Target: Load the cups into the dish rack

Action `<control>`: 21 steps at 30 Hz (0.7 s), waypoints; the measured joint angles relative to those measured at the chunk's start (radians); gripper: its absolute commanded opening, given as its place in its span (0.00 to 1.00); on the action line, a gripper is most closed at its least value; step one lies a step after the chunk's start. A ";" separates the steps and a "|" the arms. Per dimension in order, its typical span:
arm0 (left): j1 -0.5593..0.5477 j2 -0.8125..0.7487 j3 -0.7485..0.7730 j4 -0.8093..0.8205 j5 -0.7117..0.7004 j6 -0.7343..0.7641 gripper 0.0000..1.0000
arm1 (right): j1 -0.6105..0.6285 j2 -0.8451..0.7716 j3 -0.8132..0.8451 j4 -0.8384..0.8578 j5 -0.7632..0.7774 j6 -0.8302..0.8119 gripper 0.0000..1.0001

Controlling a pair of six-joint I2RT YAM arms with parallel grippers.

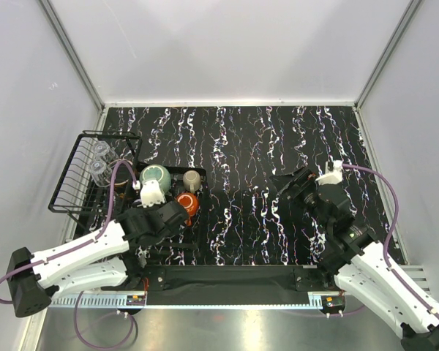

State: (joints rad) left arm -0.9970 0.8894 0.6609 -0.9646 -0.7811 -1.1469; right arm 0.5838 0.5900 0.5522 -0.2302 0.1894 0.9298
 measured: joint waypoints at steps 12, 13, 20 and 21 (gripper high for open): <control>0.000 -0.005 -0.011 0.034 -0.002 -0.004 0.86 | 0.000 0.018 -0.021 0.026 -0.023 0.002 0.93; 0.000 -0.008 -0.012 0.034 0.001 -0.005 0.89 | 0.000 0.018 -0.024 0.026 -0.024 0.003 0.93; 0.000 -0.033 -0.013 0.033 0.006 -0.010 0.99 | 0.000 0.020 -0.027 0.027 -0.027 0.006 0.93; 0.000 -0.039 -0.013 0.032 0.009 -0.010 0.99 | 0.000 0.020 -0.028 0.027 -0.027 0.006 0.93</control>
State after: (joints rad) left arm -0.9970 0.8509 0.6479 -0.9321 -0.7723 -1.1568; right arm 0.5838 0.6098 0.5243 -0.2031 0.1627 0.9363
